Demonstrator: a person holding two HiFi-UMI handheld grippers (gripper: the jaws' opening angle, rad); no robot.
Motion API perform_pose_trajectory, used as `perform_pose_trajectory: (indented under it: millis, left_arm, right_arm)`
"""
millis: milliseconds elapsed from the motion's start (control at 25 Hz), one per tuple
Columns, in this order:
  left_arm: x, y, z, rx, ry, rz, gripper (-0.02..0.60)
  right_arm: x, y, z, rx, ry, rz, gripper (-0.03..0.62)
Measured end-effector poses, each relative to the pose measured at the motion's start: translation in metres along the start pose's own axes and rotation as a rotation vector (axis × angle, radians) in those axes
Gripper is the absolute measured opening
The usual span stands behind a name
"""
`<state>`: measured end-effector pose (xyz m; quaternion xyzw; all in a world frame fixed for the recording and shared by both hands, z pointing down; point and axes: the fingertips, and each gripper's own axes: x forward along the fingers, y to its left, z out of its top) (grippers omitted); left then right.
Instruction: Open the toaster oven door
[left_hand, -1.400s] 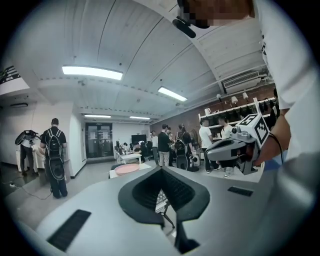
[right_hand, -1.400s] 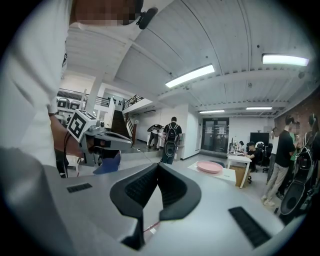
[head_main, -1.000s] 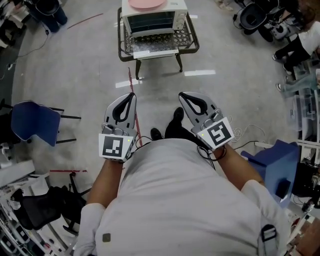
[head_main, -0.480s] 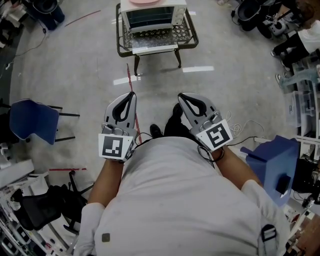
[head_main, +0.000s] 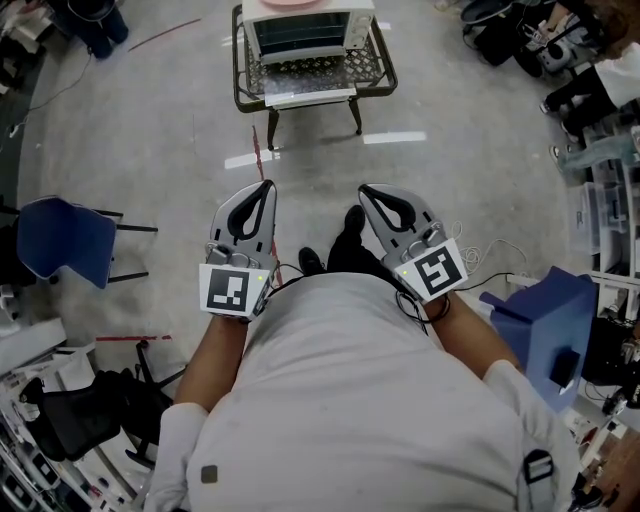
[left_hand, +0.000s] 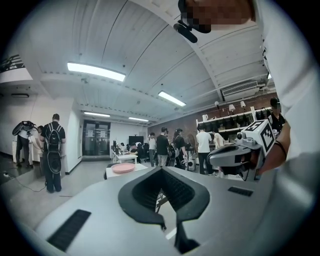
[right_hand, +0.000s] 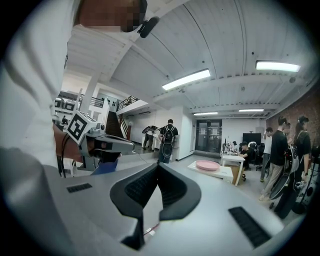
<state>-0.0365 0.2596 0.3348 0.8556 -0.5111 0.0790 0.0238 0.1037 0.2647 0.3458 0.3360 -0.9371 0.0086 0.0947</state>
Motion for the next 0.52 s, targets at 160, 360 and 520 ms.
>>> perform_pose_trajectory:
  millis: [160, 360, 520]
  left_arm:
    - [0.003, 0.002, 0.0, 0.0, -0.003, -0.004, 0.015]
    - [0.002, 0.006, -0.002, -0.009, 0.005, -0.001, 0.015]
    - [0.005, 0.008, 0.0, -0.004, 0.005, 0.007, 0.015]
  right_arm:
    - [0.004, -0.003, 0.0, 0.002, 0.0, 0.0, 0.018]
    - [0.01, 0.0, 0.001, 0.01, 0.002, 0.003, 0.018]
    - [0.012, -0.002, 0.006, 0.011, -0.004, 0.007, 0.018]
